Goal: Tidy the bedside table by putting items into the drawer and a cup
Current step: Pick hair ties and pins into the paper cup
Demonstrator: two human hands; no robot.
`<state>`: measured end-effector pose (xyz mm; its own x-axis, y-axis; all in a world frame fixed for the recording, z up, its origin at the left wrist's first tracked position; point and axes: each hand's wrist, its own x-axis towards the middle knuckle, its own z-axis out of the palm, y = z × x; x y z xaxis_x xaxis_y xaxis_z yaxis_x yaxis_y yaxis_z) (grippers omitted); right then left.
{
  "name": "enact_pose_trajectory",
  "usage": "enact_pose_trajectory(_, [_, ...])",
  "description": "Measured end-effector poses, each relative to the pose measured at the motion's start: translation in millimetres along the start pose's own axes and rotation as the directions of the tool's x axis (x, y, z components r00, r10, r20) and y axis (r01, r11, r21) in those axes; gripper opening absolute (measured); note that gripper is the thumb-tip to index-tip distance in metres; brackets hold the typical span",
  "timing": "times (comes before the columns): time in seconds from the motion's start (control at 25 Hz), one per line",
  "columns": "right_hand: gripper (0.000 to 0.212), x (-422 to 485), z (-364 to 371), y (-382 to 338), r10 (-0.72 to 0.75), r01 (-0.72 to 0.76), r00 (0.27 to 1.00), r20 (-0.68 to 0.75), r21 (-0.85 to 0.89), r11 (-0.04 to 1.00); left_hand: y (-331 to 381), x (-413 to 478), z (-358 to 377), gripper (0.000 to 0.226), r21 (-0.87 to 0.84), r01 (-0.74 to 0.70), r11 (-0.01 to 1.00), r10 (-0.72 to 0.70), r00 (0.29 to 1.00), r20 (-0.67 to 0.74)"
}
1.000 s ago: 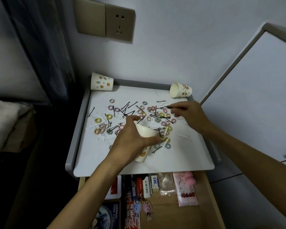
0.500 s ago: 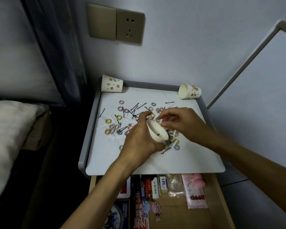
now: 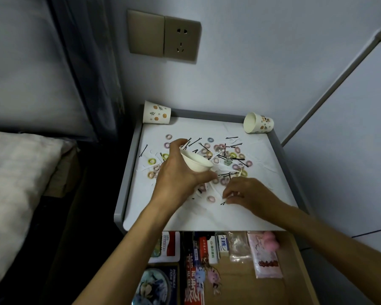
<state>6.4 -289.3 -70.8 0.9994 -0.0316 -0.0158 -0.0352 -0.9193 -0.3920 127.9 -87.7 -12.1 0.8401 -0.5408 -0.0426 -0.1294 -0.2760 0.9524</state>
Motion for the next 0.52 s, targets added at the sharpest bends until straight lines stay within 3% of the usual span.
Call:
enact_pose_trajectory(0.12, [0.004,-1.9,10.2,4.2,-0.013,0.012,0.998,-0.053,-0.03,0.999,0.8,-1.8,-1.8,0.094,-0.03,0.014,0.999,-0.013,1.0,0.027])
enact_pose_trajectory(0.4, [0.012,-9.1,17.8,13.8,-0.188,0.148,0.976,-0.112,-0.293,0.945,1.2,-1.7,-1.3,0.093,-0.031,0.019,0.999,-0.018,0.999,0.033])
enact_pose_trajectory(0.52, [0.004,-8.6,15.7,12.5,-0.205,0.172,0.974,-0.092,-0.285,0.943,1.7,-1.9,-0.4,0.091,-0.033,0.016,0.999,-0.014,0.999,0.039])
